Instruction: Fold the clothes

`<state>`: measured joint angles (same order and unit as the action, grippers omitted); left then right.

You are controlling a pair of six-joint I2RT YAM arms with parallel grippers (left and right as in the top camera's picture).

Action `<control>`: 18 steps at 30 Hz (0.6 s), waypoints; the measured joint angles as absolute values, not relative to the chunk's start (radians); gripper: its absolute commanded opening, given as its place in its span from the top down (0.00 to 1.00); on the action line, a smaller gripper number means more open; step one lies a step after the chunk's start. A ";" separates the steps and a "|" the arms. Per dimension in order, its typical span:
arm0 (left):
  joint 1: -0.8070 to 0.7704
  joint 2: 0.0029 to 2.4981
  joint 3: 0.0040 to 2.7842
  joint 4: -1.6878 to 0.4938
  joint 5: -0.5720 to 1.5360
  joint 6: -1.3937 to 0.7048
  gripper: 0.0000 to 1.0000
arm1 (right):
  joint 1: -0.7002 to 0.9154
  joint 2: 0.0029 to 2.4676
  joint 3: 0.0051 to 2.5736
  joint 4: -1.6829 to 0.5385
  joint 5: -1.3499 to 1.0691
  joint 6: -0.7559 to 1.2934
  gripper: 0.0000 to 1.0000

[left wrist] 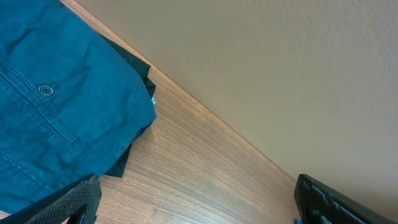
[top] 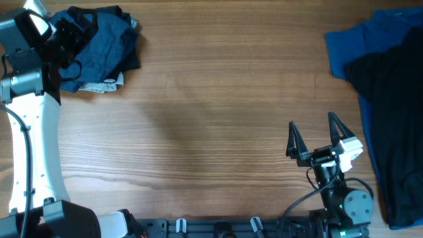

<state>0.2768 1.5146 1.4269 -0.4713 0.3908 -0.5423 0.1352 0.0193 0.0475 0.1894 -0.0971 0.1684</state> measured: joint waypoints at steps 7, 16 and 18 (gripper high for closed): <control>0.277 1.515 1.427 -0.471 0.391 -0.542 0.00 | 0.068 0.019 0.007 0.160 -0.097 0.171 0.00; 0.277 1.515 1.427 -0.472 0.391 -0.542 0.00 | 0.050 0.019 0.007 0.081 -0.097 0.093 0.00; 0.277 1.515 1.427 -0.471 0.391 -0.542 0.00 | 0.051 0.019 0.007 0.043 -0.097 0.078 0.00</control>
